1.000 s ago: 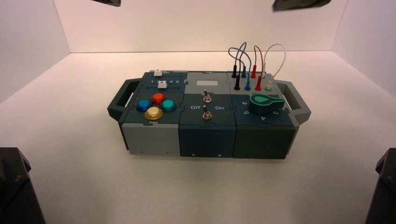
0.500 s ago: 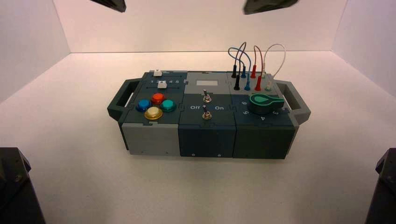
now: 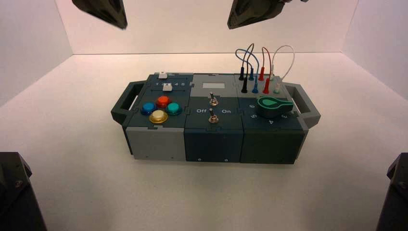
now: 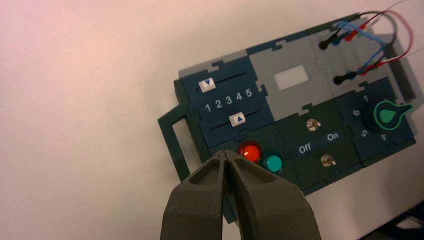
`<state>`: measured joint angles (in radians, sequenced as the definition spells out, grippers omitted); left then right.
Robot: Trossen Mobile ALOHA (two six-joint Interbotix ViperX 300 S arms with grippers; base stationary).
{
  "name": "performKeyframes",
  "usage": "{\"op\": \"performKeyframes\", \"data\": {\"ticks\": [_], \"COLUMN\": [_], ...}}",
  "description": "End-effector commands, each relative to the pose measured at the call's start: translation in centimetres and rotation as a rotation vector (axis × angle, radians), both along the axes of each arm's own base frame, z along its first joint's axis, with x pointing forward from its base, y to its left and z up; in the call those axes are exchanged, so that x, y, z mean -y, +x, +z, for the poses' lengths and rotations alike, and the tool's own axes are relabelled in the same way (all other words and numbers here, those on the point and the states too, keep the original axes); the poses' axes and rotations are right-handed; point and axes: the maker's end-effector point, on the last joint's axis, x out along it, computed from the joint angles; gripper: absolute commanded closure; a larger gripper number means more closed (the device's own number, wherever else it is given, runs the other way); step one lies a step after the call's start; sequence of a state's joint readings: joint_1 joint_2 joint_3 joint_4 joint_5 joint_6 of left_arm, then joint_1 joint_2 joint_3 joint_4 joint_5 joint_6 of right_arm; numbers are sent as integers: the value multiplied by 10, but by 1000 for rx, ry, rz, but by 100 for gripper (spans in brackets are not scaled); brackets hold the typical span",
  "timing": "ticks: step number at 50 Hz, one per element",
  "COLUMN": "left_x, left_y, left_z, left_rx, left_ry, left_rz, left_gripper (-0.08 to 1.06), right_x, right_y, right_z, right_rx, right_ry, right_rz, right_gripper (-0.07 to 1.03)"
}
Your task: Push the green button with the left gripper.
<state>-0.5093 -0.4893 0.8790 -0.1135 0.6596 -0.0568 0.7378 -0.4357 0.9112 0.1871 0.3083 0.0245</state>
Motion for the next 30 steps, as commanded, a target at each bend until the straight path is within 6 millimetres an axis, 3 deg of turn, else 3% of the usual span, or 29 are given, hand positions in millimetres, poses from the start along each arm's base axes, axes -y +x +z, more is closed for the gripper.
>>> {"op": "performKeyframes", "data": {"ticks": [1,13,30], "left_x": [23,63,66], "left_y": [5,-11,-20], "left_z": [5,-16,-51], "left_rx": [5,-75,-172], "left_ry": [-44,-65,-5], "left_rz": [-24,-108,-114], "left_gripper": [101,101,101], "right_x": [-5,0,11], "right_y": [3,-3,-9], "right_z": [13,7,4], "right_rx": [24,12,14], "right_ry": [28,14,12], "right_rz": [0,3,-5], "right_gripper": [99,99,99]}}
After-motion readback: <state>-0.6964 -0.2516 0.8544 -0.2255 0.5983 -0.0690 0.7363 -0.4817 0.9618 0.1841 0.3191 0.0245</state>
